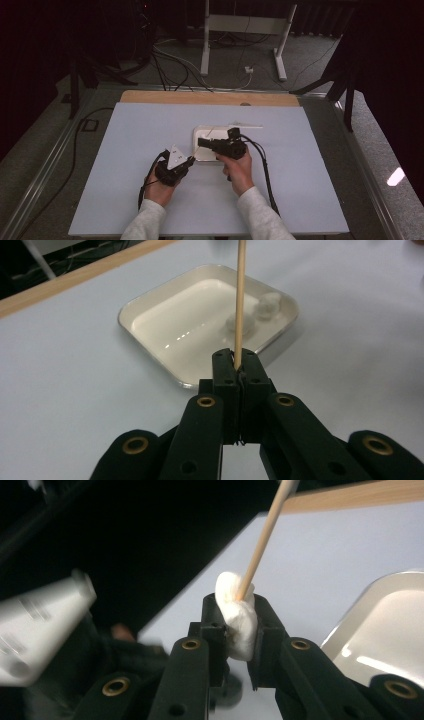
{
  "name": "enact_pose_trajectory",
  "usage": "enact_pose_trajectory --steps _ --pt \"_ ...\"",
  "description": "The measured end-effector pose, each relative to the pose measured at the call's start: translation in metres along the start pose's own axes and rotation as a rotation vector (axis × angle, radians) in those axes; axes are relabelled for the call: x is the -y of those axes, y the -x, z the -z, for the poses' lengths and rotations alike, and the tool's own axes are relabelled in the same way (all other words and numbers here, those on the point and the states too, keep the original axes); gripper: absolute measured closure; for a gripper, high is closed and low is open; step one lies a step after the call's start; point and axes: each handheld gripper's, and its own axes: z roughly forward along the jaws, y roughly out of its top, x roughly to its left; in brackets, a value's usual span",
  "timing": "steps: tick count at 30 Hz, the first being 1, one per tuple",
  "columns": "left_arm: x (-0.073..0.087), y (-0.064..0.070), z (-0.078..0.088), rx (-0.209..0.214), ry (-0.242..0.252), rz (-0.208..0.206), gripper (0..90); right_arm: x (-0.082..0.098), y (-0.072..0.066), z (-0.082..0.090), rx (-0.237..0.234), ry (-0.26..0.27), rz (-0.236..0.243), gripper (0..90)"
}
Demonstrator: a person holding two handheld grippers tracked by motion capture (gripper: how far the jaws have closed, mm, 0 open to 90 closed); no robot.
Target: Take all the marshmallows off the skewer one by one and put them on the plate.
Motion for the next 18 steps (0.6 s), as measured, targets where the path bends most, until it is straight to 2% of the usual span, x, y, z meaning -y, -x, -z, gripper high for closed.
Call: enact_pose_trajectory --steps 2,5,8,12,18 --pt "-0.003 0.004 -0.002 -0.012 -0.013 -0.034 90.0 -0.004 0.003 0.005 0.001 -0.008 0.006 80.4" --pt "-0.002 0.005 -0.004 -0.005 -0.014 -0.037 90.0 -0.006 0.002 0.009 0.018 -0.012 0.023 80.3" --pt "-0.002 0.004 -0.003 -0.009 -0.014 -0.043 90.0 -0.007 0.006 0.011 0.014 -0.005 0.006 80.3" --pt "-0.001 0.004 -0.003 -0.013 -0.012 -0.050 90.0 -0.011 0.006 0.015 0.022 0.012 0.007 80.4" --pt "0.002 0.004 -0.002 -0.019 -0.032 -0.067 90.0 -0.017 0.009 0.023 0.036 0.033 -0.001 80.4"
